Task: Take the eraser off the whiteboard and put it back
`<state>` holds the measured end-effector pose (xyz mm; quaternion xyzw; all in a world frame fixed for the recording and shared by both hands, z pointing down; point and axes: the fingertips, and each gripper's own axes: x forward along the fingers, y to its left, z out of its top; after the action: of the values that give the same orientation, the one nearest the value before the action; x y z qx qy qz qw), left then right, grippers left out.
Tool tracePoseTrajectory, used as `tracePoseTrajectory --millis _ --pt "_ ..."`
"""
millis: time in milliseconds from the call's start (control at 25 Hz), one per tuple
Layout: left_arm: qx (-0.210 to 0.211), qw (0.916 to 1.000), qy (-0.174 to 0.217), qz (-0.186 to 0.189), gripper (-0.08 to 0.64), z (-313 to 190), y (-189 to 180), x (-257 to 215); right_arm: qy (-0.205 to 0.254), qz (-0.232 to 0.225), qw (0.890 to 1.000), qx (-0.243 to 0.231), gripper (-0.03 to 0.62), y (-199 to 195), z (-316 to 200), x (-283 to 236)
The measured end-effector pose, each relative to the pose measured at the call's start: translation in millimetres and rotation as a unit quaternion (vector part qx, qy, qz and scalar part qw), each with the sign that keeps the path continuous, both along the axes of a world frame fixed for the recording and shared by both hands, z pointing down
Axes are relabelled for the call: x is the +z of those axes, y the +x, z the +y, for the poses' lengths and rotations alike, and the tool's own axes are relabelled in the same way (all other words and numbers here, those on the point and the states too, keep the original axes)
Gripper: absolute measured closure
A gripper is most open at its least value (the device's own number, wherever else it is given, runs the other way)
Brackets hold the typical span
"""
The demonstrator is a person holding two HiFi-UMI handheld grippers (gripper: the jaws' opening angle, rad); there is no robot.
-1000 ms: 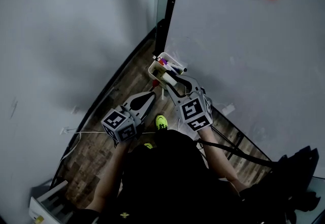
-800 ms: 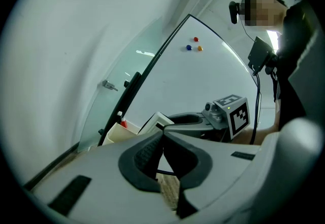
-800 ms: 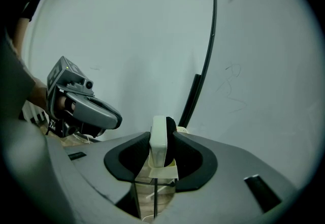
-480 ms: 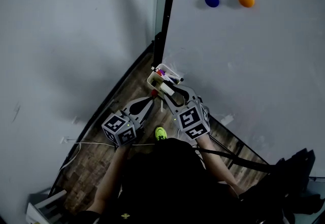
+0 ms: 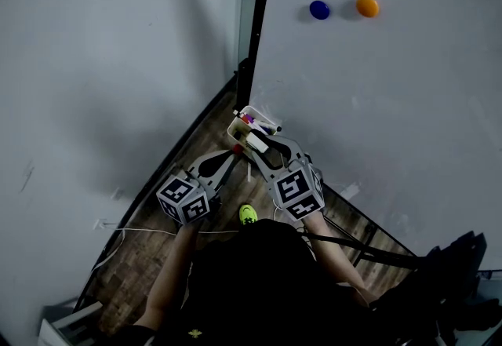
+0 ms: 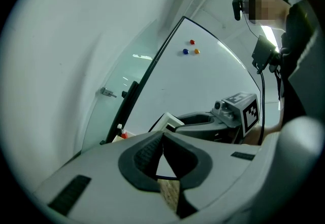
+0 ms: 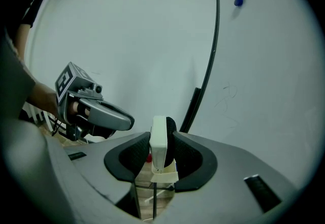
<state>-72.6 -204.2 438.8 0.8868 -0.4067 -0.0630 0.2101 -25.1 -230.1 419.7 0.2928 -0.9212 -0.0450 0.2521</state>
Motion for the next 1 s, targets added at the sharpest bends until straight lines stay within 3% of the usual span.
tracePoseTrajectory --millis 520,1000 --pt "0.004 0.9999 0.007 -0.009 0.541 3.2 2.6 -9.3 0.005 -0.001 1.000 0.000 0.433 3.5 7.7 -4.3" --pt "0.003 0.9998 0.001 0.019 0.541 3.0 0.6 -10.6 0.009 -0.003 1.000 0.001 0.433 2.6 9.2 -9.7"
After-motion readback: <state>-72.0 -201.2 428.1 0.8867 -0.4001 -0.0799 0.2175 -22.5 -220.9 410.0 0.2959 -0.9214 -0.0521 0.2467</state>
